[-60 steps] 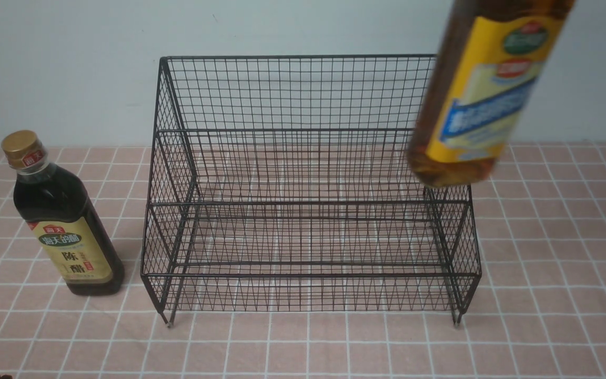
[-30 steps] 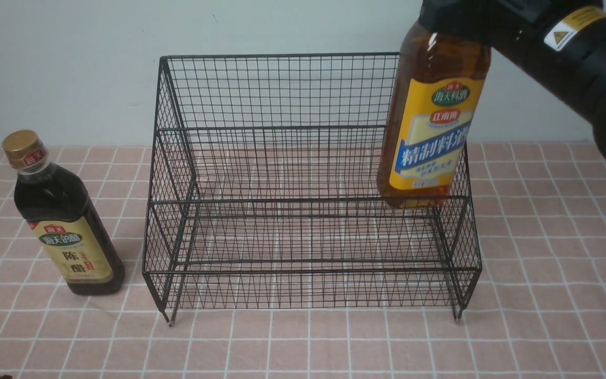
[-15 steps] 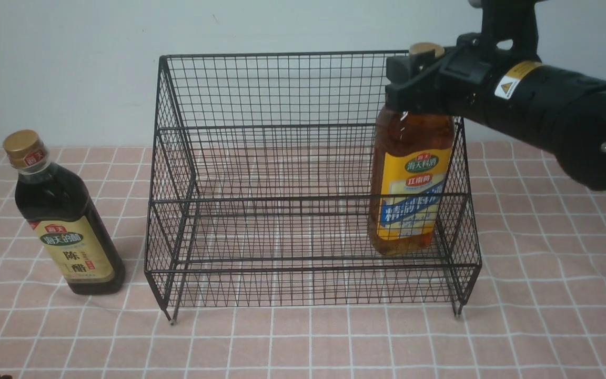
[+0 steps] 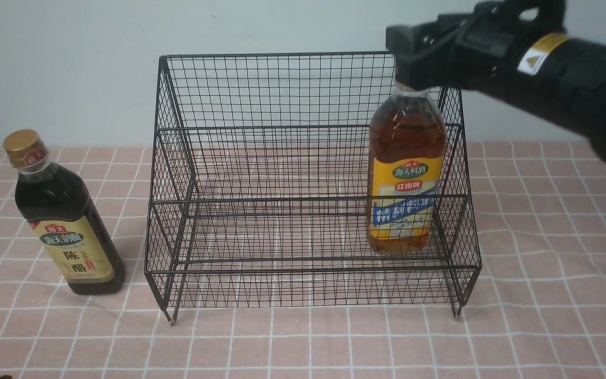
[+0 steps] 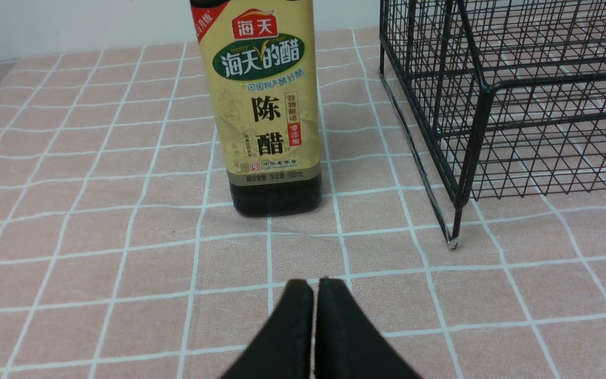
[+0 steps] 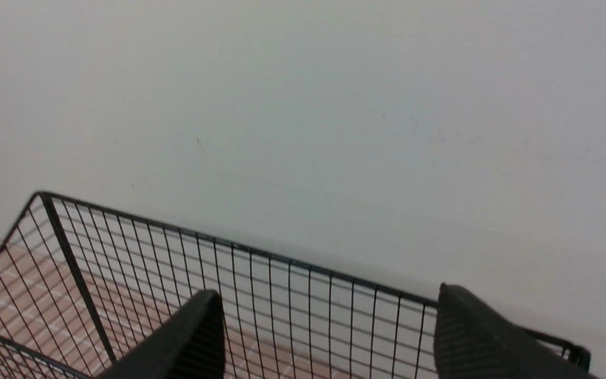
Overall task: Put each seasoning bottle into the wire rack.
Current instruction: Use the right arm to put the condiment bottle back on the shelf, then use the left arm to grab the condiment bottle closest to it
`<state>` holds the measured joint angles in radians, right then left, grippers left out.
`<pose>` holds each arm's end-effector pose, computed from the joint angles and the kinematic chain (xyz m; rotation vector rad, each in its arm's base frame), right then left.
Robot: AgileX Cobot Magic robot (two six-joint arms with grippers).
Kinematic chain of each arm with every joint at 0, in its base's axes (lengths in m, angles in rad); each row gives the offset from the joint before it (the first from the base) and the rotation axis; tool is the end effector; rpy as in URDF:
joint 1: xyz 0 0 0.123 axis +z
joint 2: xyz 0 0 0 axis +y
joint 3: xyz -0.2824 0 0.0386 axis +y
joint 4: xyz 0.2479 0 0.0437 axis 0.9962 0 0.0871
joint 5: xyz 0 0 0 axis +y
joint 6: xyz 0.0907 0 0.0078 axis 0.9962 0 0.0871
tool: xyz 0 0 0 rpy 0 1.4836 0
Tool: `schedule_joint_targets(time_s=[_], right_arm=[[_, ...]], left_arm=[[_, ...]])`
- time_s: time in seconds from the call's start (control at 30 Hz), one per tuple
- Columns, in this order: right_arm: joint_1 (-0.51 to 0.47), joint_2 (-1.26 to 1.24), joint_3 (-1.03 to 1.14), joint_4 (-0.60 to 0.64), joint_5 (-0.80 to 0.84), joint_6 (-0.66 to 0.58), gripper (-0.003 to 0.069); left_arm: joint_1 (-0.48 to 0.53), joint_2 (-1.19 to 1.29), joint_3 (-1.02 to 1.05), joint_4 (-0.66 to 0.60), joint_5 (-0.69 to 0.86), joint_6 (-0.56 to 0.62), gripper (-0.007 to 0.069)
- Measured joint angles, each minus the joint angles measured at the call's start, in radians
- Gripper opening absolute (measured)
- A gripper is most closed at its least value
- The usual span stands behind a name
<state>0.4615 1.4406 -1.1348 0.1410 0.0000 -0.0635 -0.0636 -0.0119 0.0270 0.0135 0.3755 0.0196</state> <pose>0.3044 0.1514 0.3552 -0.3446 1.7727 0.3857 0.0525 -0.0029 0.1709 0.0863 1.8722 -0.0170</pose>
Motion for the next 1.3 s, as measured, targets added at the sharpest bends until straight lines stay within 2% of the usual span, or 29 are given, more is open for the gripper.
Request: schedule_joint_targets(time_s=[0.2, 0.33, 0.37, 0.43, 0.47, 0.5, 0.57, 0.6, 0.63, 0.77, 0.9, 1.1, 1.3], right_arm=[[0.000, -0.100, 0.000, -0.007, 0.049, -0.004, 0.0499], [0.000, -0.194, 0.000, -0.079, 0.161, -0.004, 0.0423], [0.000, -0.223, 0.000, -0.105, 0.204, -0.004, 0.0381], [0.000, -0.306, 0.000, -0.169, 0.338, 0.005, 0.0230], [0.000, -0.319, 0.000, -0.178, 0.349, 0.006, 0.0216], [0.000, -0.352, 0.000, -0.201, 0.416, 0.023, 0.0132], [0.000, -0.436, 0.000, -0.235, 0.543, 0.093, 0.0028], [0.000, -0.443, -0.001, -0.237, 0.564, 0.101, 0.0024], [0.000, -0.491, -0.003, -0.246, 0.645, 0.165, 0.0001], [0.000, -0.590, -0.005, -0.246, 0.809, 0.260, -0.0012], [0.000, -0.686, -0.005, -0.188, 0.889, 0.280, -0.0013], [0.000, -0.778, -0.007, -0.063, 0.899, 0.283, -0.0013], [0.000, -0.803, -0.007, -0.032, 0.907, 0.283, -0.0013]], left_arm=[[0.000, 0.000, 0.000, 0.000, 0.000, 0.000, -0.0007], [0.000, 0.000, 0.000, 0.000, 0.000, 0.000, -0.0007], [0.000, 0.000, 0.000, 0.000, 0.000, 0.000, -0.0007], [0.000, 0.000, 0.000, 0.000, 0.000, 0.000, -0.0007], [0.000, 0.000, 0.000, 0.000, 0.000, 0.000, -0.0007], [0.000, 0.000, 0.000, 0.000, 0.000, 0.000, -0.0007], [0.000, 0.000, 0.000, 0.000, 0.000, 0.000, -0.0007], [0.000, 0.000, 0.000, 0.000, 0.000, 0.000, -0.0007], [0.000, 0.000, 0.000, 0.000, 0.000, 0.000, -0.0007], [0.000, 0.000, 0.000, 0.000, 0.000, 0.000, -0.0007], [0.000, 0.000, 0.000, 0.000, 0.000, 0.000, -0.0007], [0.000, 0.000, 0.000, 0.000, 0.000, 0.000, -0.0007], [0.000, 0.000, 0.000, 0.000, 0.000, 0.000, -0.0007]])
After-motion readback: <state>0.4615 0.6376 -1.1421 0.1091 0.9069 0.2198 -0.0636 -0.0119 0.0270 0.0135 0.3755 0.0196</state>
